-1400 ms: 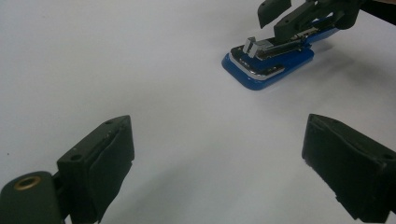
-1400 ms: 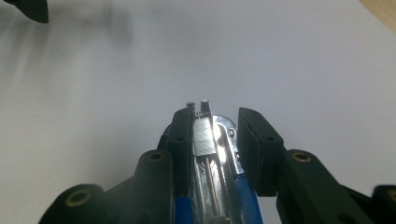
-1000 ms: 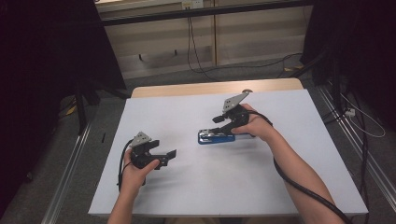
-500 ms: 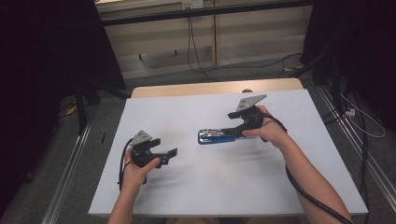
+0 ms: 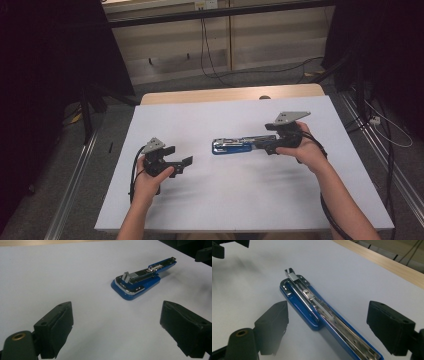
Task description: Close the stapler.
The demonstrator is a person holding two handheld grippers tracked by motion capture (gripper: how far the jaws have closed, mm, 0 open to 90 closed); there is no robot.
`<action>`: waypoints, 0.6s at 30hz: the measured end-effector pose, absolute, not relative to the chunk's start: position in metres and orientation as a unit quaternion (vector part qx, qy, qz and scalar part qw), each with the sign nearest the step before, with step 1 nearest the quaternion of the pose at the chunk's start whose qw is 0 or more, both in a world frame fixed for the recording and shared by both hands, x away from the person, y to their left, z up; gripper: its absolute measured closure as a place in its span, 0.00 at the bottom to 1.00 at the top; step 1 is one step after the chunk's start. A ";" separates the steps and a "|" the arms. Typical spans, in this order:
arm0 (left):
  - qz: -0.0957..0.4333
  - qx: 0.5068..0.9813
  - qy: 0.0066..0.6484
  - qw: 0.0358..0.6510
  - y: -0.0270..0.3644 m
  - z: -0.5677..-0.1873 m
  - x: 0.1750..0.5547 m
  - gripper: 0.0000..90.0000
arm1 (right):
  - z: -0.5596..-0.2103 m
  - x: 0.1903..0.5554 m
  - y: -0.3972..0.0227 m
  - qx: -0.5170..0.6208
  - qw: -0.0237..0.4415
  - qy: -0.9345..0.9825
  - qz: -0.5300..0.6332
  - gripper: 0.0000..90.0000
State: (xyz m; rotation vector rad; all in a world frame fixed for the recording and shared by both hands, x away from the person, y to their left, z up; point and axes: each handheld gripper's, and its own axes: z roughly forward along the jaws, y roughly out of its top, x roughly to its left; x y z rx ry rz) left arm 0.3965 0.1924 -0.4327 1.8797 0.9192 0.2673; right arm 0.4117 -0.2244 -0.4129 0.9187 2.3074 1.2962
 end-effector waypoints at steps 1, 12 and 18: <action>0.110 0.774 0.381 0.494 0.191 -0.432 0.397 0.13 | -0.414 0.409 -0.227 0.330 0.173 0.808 0.456 0.20; 0.104 0.766 0.369 0.515 0.174 -0.430 0.408 0.34 | -0.424 0.394 -0.245 0.373 0.195 0.776 0.469 0.27; 0.117 0.782 0.354 0.500 0.161 -0.428 0.412 0.59 | -0.429 0.387 -0.265 0.413 0.202 0.761 0.458 0.48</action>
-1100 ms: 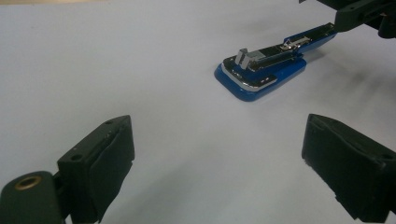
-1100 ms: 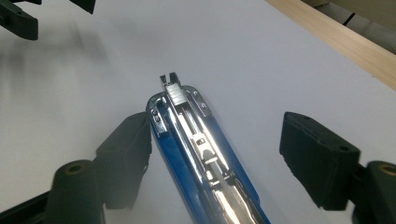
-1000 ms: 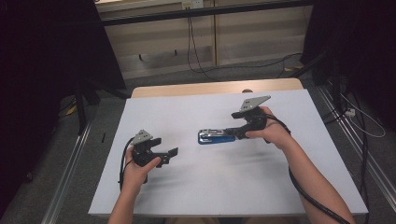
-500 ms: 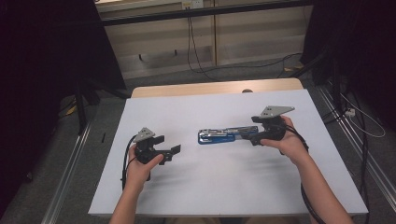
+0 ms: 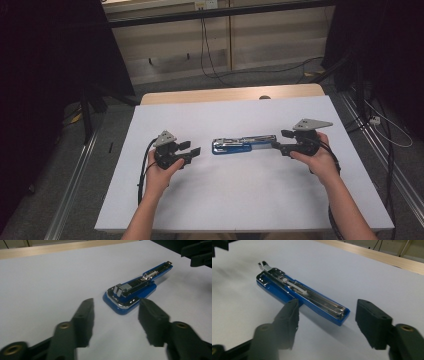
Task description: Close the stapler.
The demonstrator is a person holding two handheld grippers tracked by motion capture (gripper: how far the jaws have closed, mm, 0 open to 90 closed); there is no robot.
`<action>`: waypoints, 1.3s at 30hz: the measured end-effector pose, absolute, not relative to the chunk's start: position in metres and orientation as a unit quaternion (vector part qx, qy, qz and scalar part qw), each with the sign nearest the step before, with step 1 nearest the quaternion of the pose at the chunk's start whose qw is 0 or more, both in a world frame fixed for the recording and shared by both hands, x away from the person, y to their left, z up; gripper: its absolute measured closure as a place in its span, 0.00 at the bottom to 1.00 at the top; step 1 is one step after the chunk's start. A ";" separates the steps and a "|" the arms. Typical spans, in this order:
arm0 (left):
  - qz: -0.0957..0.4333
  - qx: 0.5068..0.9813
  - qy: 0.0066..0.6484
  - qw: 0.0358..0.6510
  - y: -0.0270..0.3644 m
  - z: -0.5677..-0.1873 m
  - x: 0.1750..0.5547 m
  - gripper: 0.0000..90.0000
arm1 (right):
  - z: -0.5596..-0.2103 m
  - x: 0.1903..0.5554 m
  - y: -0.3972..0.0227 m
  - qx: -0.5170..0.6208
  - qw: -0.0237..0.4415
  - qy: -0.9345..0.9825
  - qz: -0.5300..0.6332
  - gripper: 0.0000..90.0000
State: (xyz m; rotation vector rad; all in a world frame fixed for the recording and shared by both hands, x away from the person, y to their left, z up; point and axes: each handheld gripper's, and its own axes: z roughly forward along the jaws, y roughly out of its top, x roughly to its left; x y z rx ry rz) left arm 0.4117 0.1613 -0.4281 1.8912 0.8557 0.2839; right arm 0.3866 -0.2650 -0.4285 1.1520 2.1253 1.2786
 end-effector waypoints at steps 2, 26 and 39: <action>0.122 0.785 0.350 0.497 0.159 -0.428 0.414 0.68 | -0.427 0.384 -0.271 0.414 0.216 0.759 0.453 0.58; 0.087 0.831 0.343 0.430 0.113 -0.458 0.446 1.00 | -0.463 0.403 -0.255 0.437 0.207 0.803 0.348 1.00; 0.085 0.840 0.331 0.422 0.108 -0.462 0.447 1.00 | -0.462 0.404 -0.252 0.425 0.211 0.805 0.355 1.00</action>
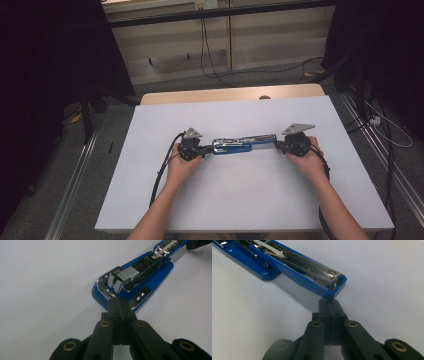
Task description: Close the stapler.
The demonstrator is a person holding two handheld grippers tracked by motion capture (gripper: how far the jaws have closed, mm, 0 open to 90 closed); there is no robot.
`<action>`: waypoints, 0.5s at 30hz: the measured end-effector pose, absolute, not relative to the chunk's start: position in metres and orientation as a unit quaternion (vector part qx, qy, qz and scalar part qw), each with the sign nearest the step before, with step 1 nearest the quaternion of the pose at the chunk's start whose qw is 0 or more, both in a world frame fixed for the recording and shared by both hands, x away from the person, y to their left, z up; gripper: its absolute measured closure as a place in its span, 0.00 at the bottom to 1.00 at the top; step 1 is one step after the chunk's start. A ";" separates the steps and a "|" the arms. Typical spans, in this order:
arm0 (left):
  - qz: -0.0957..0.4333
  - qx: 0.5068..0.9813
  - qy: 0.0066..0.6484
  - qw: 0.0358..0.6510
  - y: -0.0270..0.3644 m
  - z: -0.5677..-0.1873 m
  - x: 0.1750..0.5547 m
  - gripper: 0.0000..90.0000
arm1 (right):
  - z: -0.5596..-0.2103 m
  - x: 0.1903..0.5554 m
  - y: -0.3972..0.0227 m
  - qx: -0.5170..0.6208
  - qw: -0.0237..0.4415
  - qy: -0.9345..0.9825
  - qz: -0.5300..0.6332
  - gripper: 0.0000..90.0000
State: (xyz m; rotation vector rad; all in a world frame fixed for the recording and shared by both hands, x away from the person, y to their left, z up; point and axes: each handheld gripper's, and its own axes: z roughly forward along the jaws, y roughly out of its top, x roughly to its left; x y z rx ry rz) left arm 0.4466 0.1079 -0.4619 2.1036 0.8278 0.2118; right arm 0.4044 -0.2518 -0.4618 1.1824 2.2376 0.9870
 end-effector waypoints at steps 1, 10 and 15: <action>0.084 0.837 0.334 0.425 0.108 -0.462 0.446 1.00 | -0.461 0.405 -0.252 0.424 0.210 0.805 0.358 1.00; 0.092 0.838 0.330 0.424 0.107 -0.460 0.446 1.00 | -0.453 0.403 -0.242 0.399 0.214 0.801 0.392 0.98; 0.094 0.836 0.330 0.429 0.109 -0.458 0.444 1.00 | -0.450 0.403 -0.237 0.394 0.208 0.799 0.404 0.97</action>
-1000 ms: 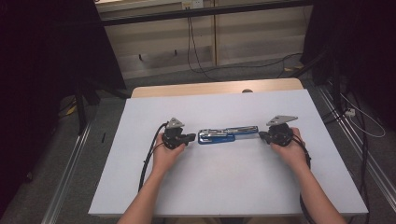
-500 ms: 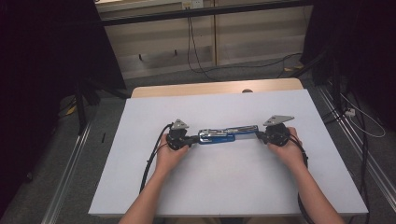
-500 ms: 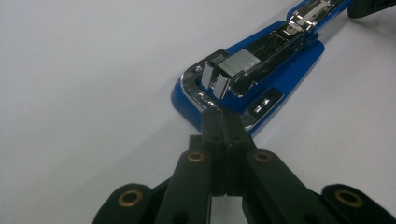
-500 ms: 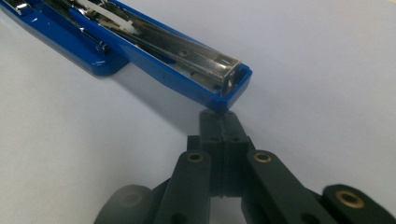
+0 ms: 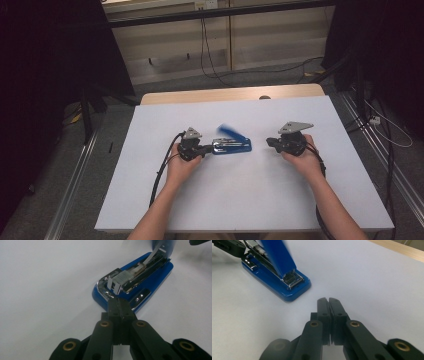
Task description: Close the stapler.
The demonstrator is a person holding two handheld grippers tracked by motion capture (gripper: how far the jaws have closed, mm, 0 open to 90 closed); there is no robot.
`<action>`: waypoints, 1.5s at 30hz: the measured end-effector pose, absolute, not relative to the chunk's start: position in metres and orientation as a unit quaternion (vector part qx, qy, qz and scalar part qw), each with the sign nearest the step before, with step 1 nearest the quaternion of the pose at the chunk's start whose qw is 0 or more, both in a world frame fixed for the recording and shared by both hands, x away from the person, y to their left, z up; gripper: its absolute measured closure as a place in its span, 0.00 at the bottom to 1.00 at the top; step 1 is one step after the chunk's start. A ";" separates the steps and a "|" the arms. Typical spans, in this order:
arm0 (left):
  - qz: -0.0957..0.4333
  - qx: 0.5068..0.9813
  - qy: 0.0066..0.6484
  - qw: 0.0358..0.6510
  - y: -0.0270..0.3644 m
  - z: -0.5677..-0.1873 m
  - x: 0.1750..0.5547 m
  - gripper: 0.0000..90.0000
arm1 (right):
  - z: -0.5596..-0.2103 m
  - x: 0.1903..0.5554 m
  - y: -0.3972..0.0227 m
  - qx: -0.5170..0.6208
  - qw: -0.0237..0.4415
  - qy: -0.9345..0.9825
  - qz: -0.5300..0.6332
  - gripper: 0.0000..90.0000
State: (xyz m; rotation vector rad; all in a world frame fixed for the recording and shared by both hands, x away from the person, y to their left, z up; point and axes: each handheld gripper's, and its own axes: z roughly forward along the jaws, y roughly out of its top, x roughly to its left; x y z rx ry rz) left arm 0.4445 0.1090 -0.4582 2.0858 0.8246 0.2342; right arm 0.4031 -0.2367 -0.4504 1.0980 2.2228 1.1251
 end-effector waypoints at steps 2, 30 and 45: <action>0.093 0.835 0.331 0.430 0.111 -0.457 0.445 1.00 | -0.450 0.403 -0.234 0.391 0.206 0.801 0.405 0.95; 0.107 0.798 0.361 0.470 0.169 -0.431 0.396 0.15 | -0.451 0.334 -0.249 0.424 0.191 0.763 0.450 0.31; 0.114 0.801 0.363 0.462 0.204 -0.434 0.369 0.09 | -0.456 0.284 -0.272 0.444 0.204 0.752 0.443 0.23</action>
